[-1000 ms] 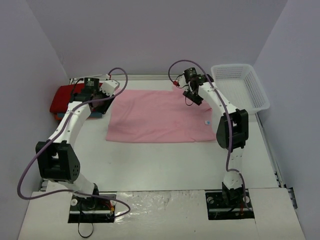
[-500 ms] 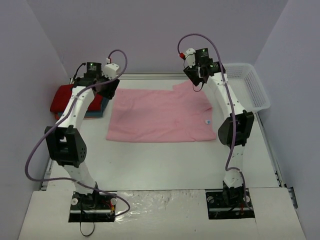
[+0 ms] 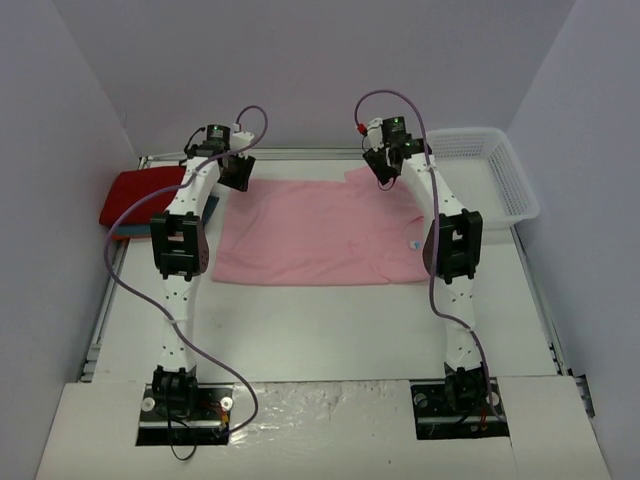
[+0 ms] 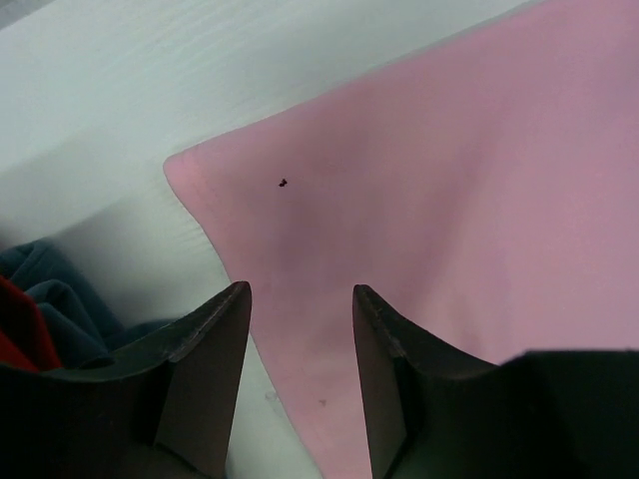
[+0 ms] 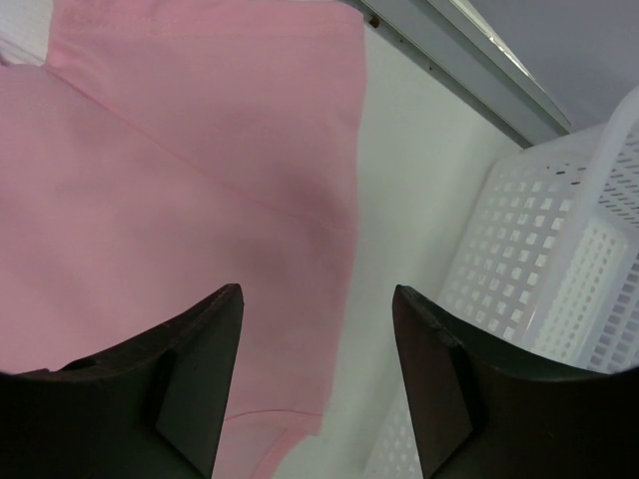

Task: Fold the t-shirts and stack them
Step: Grap the side of the flattened tshirt furthest away from the robot with both arms

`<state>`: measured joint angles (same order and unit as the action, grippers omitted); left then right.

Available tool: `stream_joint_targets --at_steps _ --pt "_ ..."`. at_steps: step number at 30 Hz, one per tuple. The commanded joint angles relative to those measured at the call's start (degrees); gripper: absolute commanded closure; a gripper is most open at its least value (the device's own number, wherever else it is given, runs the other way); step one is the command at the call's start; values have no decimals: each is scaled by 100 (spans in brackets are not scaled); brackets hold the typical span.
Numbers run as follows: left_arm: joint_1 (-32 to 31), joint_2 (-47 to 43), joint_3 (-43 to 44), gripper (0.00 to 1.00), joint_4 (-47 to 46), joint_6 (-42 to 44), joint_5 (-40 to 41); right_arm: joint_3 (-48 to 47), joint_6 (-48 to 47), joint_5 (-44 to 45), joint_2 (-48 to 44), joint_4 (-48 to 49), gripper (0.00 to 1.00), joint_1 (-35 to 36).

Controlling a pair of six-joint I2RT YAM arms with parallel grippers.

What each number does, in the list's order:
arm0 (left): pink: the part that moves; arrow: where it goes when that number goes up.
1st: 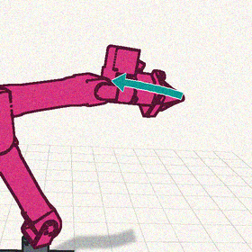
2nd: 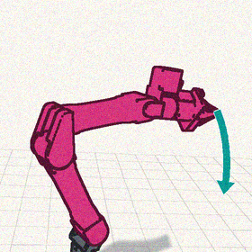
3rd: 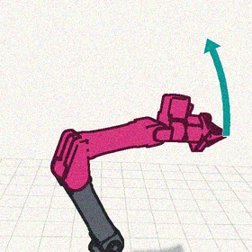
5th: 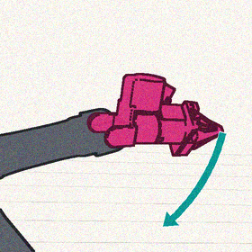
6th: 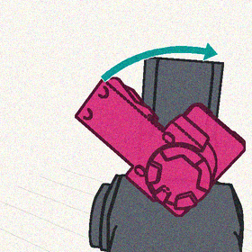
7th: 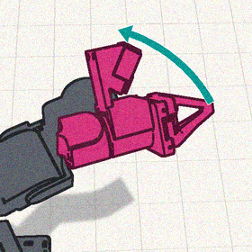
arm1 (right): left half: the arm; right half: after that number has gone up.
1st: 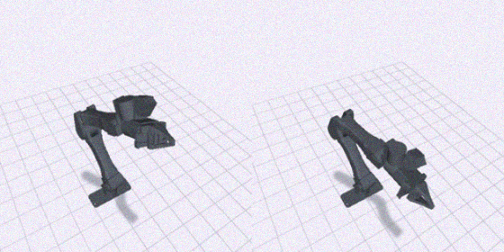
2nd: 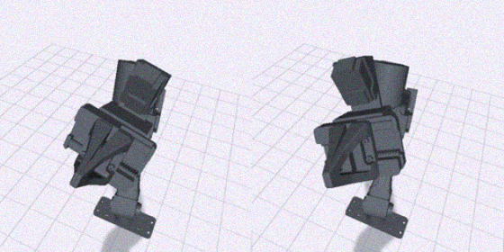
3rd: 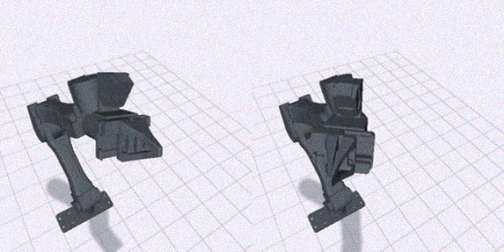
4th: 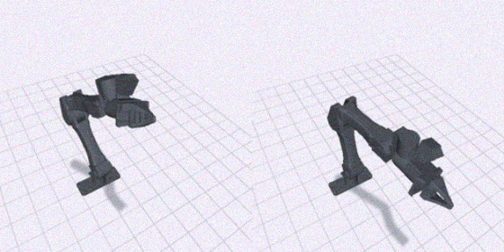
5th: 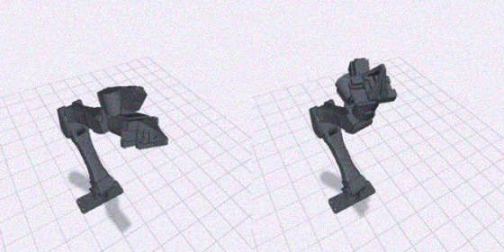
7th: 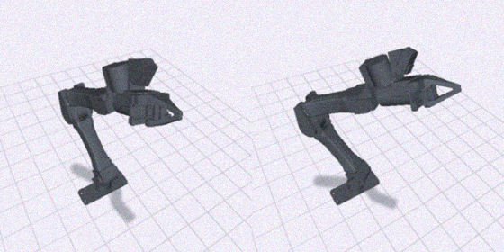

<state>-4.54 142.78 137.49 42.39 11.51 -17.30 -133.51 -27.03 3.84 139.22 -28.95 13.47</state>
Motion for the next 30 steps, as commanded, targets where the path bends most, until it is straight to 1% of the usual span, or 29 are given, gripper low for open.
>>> stream_joint_targets --at_steps 1,11,13,19,22,24,30 --pt "58 -67 463 56 7 -245 270 -175 66 74 35 258 43 -64" --pt "119 223 419 55 -925 -754 640 580 -66 -208 -184 258 43 -55" --pt "146 276 463 53 -1013 -851 702 668 -66 -225 -211 267 44 -55" --pt "164 619 761 52 -1057 -1028 815 897 -83 -313 -334 250 44 -55" --pt "181 707 779 50 -1198 -1080 921 976 -92 -322 -378 249 44 -47" --pt "181 777 805 46 -1295 -1080 913 1055 -110 -322 -404 249 44 -47" --pt "234 1067 1121 43 -1330 -1335 729 1240 -206 -269 -431 249 45 -12"
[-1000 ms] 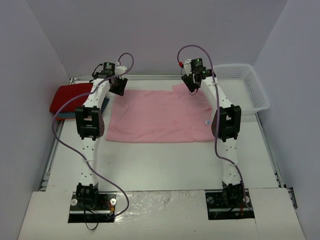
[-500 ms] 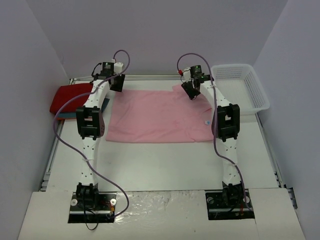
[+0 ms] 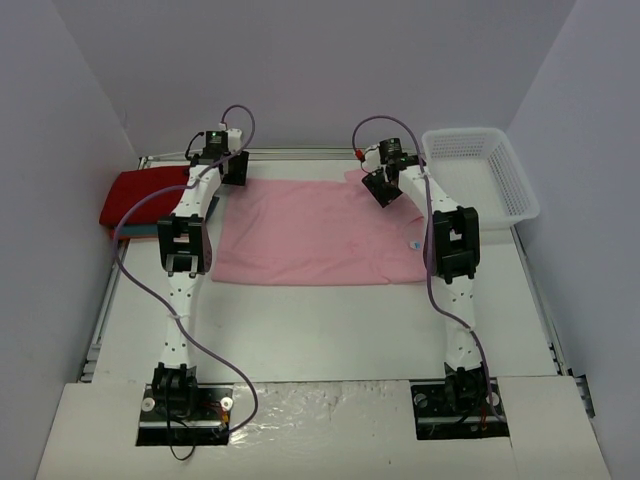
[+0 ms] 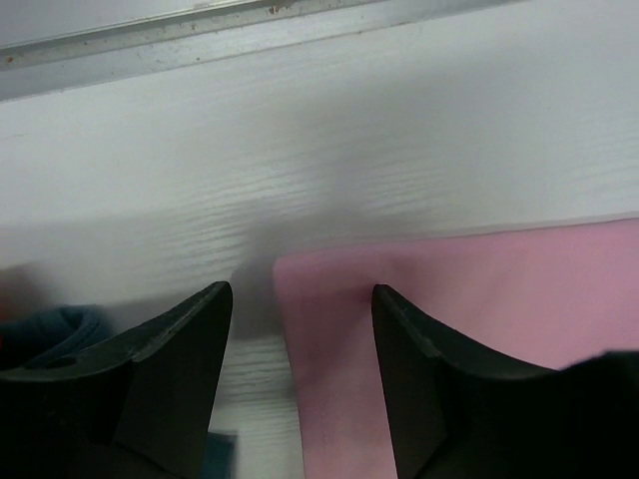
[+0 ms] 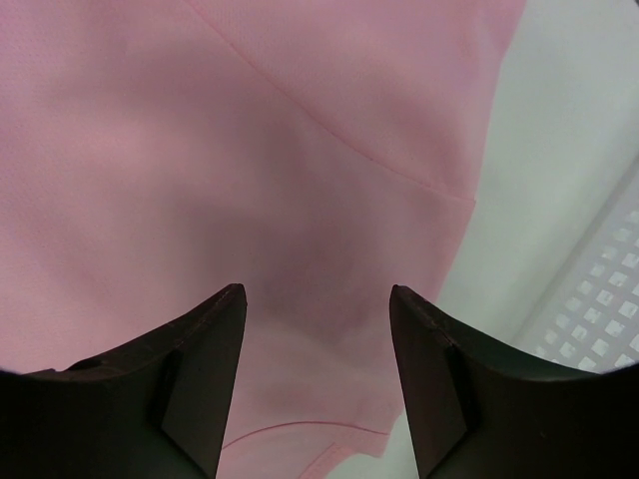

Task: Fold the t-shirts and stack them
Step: Grap the side of the flattened tshirt furthest away from the robot with both arms

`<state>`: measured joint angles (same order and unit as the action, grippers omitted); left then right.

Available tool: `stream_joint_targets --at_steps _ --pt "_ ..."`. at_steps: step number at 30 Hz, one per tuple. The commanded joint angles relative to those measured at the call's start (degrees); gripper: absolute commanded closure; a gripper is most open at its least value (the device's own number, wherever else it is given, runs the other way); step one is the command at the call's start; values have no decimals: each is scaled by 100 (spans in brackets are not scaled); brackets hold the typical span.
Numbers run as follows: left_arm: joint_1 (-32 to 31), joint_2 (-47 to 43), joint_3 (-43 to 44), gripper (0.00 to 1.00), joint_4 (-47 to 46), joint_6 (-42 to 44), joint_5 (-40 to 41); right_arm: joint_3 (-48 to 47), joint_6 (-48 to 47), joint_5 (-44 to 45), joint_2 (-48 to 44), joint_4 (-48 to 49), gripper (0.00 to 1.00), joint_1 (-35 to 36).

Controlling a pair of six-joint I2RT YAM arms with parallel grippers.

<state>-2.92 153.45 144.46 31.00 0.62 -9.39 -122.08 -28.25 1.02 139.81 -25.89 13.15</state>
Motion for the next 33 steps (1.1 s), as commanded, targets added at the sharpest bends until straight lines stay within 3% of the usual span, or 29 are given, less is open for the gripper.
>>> stream_joint_targets --at_steps 1,6,19,23,24,33 --pt "72 27 451 43 -191 -273 -89 114 -93 30 -490 -57 45 13" --pt "81 124 574 44 -235 -308 -160 132 -119 91 -489 -57 45 30" --pt "72 247 530 66 -121 -177 -186 167 -233 346 -560 -57 46 30" --pt "72 256 521 87 -103 -194 -239 18 -190 399 -569 -48 49 21" --pt "81 256 530 97 -95 -194 -248 -26 -172 399 -586 -39 49 13" --pt "63 -78 241 98 -68 -247 -265 -711 346 -178 -621 663 49 -207"
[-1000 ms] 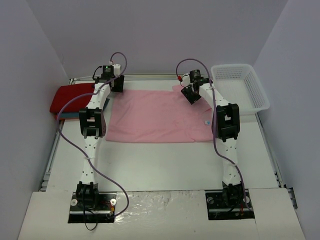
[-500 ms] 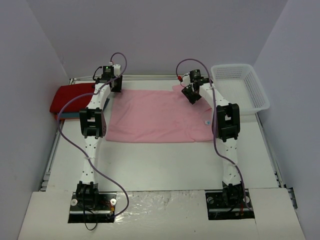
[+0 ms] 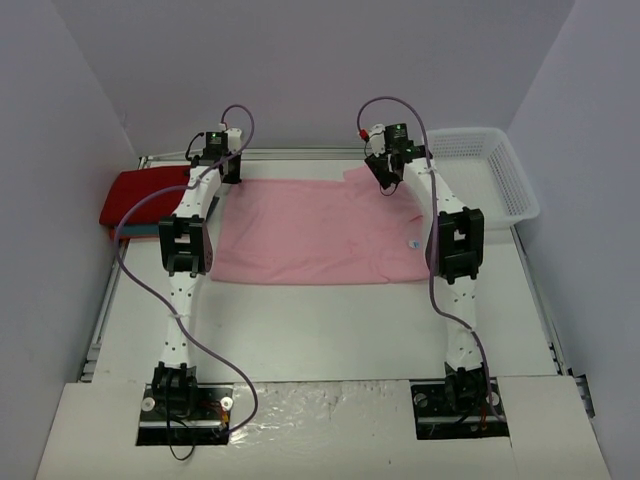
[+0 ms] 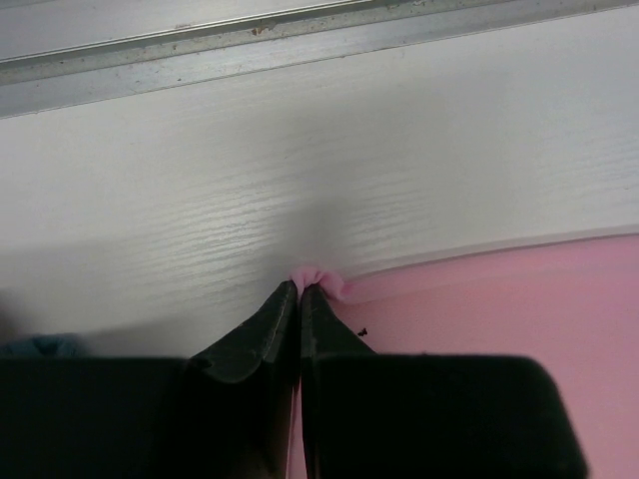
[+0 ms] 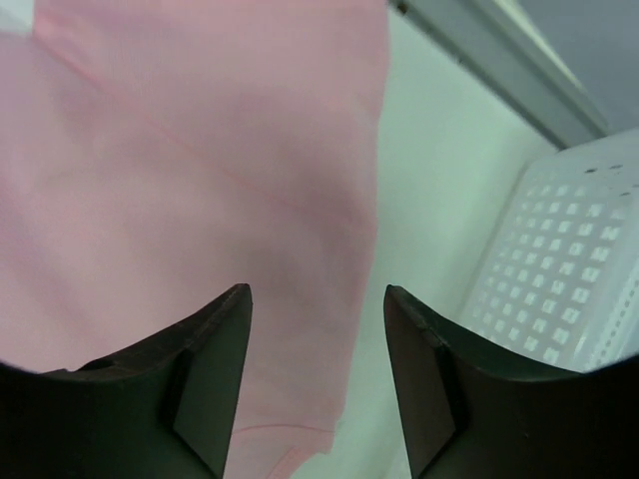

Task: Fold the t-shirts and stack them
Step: Grap the side of the flattened tshirt furthest away from the robot with both arms

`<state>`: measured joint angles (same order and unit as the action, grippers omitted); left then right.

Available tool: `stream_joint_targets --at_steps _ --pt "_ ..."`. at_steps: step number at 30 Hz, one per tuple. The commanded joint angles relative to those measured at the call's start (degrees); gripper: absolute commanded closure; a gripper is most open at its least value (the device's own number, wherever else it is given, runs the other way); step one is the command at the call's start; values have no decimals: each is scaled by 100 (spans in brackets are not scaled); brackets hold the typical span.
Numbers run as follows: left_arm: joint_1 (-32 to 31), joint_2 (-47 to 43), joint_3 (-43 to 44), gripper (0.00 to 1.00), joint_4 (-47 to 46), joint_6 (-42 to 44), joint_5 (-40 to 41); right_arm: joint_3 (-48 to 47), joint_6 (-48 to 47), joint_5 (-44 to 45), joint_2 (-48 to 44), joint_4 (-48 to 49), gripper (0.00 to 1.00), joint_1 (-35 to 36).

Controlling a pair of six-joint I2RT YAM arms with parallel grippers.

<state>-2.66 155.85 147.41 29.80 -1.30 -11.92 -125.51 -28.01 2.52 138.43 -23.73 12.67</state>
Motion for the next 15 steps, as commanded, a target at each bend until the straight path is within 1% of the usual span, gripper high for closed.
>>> stream_joint_targets --at_steps 1,3,6,11,13,15 --pt "37 -440 -116 98 43 -55 -12 -438 383 -506 -440 535 47 -203" --pt "28 -546 -239 98 43 -54 -29 -579 532 -839 -239 729 45 -291" --pt "28 -757 -406 98 122 -28 -47 -1035 700 -1209 218 834 44 -370" --pt "19 -951 -582 98 306 24 -56 -1325 999 -1596 763 1615 44 -493" --pt "11 -1056 -670 98 324 60 -47 -1528 1261 -1850 1062 1765 45 -563" --pt "19 -1170 -819 98 324 86 -21 -1722 1368 -1913 1264 1959 45 -572"
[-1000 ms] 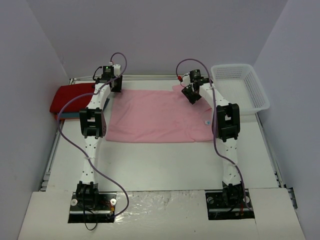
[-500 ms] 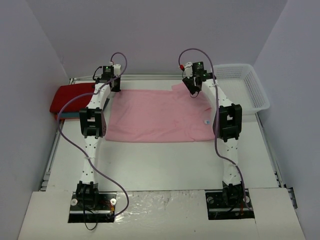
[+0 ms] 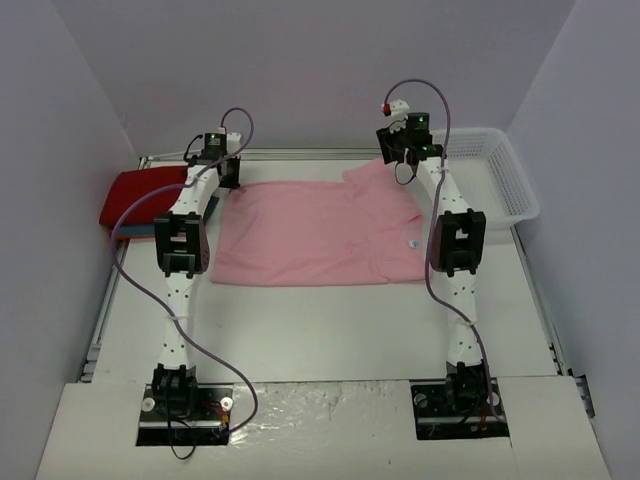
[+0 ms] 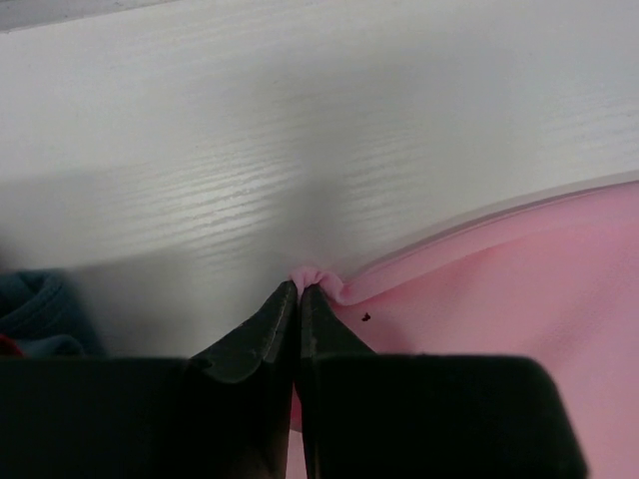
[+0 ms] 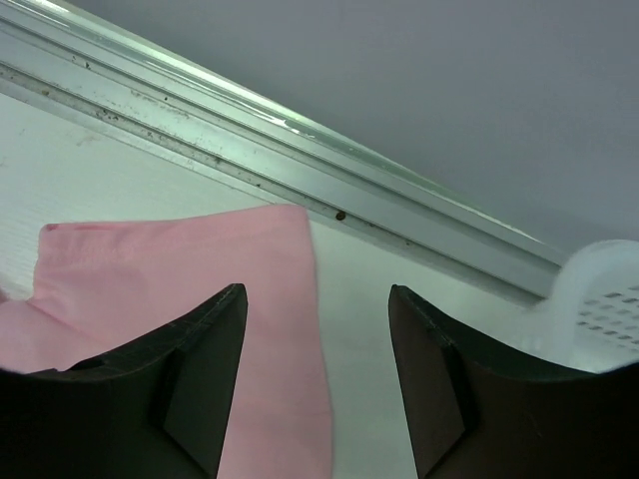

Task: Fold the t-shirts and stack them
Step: Grap the side of the flattened tshirt furthest away from the robot with both arms

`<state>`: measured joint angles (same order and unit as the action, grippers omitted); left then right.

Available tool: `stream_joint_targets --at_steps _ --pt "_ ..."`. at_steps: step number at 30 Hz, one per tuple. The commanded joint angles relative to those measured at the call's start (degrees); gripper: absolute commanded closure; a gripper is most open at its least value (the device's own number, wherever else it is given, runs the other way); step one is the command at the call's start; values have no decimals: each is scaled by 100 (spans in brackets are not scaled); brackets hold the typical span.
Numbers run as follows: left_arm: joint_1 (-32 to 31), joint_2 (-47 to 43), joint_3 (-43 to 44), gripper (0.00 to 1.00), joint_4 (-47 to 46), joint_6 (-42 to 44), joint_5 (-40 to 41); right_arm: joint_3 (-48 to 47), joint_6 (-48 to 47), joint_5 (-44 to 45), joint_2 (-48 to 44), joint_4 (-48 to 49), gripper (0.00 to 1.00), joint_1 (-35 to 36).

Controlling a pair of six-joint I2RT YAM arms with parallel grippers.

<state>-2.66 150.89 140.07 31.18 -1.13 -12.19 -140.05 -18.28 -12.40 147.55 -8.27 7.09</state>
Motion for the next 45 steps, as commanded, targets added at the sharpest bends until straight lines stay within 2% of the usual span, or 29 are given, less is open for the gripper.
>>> stream_joint_targets --at_steps 1,8,15,45 --pt "28 -701 -137 98 178 77 6 -338 465 -464 415 449 45 -15" --pt "20 -763 -252 98 204 95 49 -690 984 -938 846 476 43 -85" --pt "11 -675 -200 98 231 95 15 -822 1125 -1203 1109 467 42 -138" --pt "-103 -385 -76 98 371 60 -73 -1227 2004 -1387 1848 660 40 -375"
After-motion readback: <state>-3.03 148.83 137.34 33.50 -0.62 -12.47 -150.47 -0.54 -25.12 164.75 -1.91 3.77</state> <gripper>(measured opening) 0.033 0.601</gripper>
